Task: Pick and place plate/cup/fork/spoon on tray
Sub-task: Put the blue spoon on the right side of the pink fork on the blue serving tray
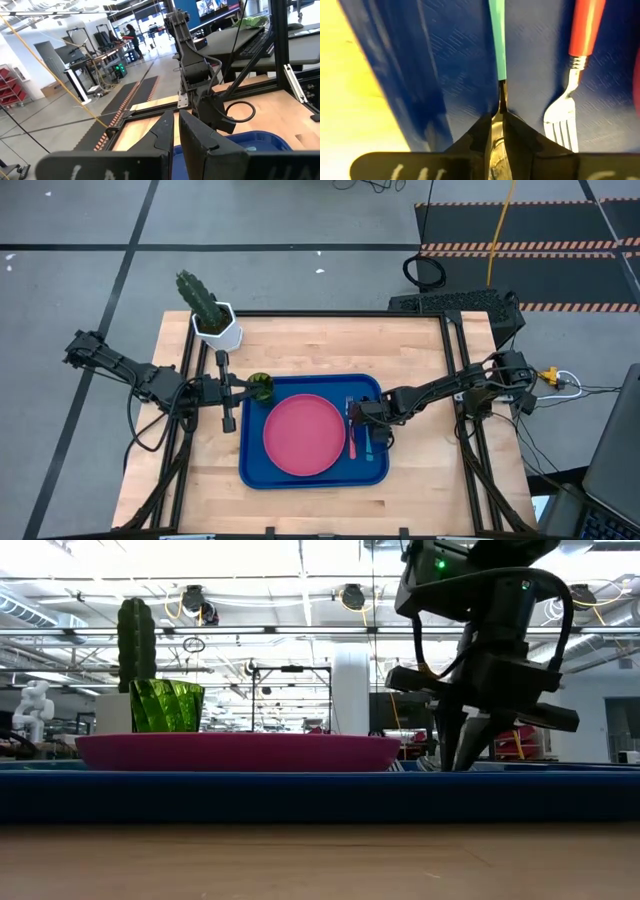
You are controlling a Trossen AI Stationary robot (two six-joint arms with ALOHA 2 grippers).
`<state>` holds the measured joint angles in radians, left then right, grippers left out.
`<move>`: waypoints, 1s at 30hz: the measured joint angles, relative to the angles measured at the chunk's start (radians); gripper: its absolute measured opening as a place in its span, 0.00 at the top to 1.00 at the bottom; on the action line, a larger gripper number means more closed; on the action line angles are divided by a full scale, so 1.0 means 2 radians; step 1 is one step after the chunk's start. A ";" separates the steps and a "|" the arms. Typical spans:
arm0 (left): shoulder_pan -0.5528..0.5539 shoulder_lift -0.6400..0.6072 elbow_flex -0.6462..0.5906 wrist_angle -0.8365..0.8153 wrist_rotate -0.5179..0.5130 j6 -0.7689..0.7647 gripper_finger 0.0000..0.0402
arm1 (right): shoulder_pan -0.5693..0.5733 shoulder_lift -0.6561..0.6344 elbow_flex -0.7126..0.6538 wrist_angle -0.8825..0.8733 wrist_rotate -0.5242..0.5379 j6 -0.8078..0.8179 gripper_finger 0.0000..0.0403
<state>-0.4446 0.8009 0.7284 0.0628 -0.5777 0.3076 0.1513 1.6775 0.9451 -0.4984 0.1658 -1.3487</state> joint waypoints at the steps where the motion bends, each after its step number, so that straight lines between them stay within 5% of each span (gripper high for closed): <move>1: 0.000 0.000 0.000 0.000 0.000 0.001 0.92 | 0.000 0.000 0.000 0.004 0.004 -0.003 0.90; 30: 0.000 0.000 0.000 -0.003 0.000 -0.001 0.92 | 0.001 0.000 -0.001 0.004 0.011 0.040 0.90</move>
<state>-0.4445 0.8009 0.7284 0.0576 -0.5777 0.3065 0.1531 1.6783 0.9440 -0.4896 0.1886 -1.2695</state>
